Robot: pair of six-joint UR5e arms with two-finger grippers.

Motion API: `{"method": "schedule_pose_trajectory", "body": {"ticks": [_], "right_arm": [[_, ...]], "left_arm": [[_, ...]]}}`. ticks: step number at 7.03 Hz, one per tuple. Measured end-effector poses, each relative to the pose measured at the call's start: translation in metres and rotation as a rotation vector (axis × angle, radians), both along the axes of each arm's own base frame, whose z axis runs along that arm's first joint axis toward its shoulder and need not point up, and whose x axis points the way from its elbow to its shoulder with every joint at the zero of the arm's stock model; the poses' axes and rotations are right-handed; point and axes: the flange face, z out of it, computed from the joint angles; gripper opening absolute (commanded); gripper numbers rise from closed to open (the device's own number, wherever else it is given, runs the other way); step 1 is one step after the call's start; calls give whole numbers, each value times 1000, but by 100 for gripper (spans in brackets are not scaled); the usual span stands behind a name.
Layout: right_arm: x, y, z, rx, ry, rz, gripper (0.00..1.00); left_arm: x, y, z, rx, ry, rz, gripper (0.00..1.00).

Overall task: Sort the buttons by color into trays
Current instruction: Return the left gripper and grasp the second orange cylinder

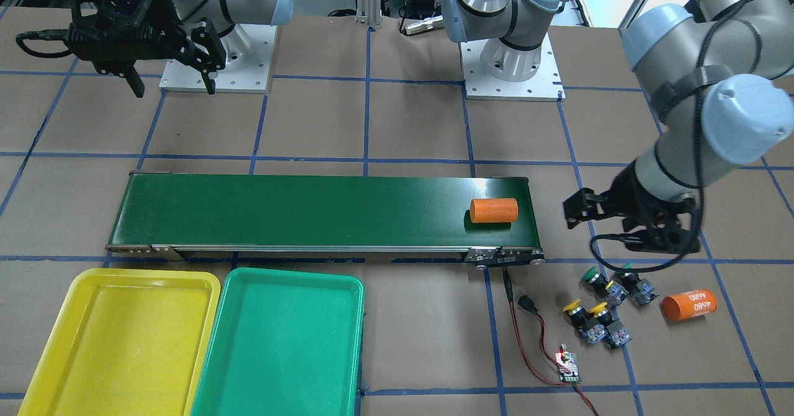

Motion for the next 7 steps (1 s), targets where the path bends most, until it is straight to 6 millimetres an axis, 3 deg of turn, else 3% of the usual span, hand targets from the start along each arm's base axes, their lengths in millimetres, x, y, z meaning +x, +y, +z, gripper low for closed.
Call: {"method": "schedule_pose_trajectory", "body": {"ticks": [1, 2, 4, 7], "right_arm": [[0, 0, 0, 0, 0, 0, 100], [0, 0, 0, 0, 0, 0, 100], [0, 0, 0, 0, -1, 0, 100], [0, 0, 0, 3, 4, 0, 100]], "left_arm": [[56, -11, 1, -47, -19, 9, 100], [96, -23, -8, -105, -45, 13, 100], [129, -45, -44, -171, -65, 14, 100], [154, -63, -87, -201, -75, 25, 100]]}}
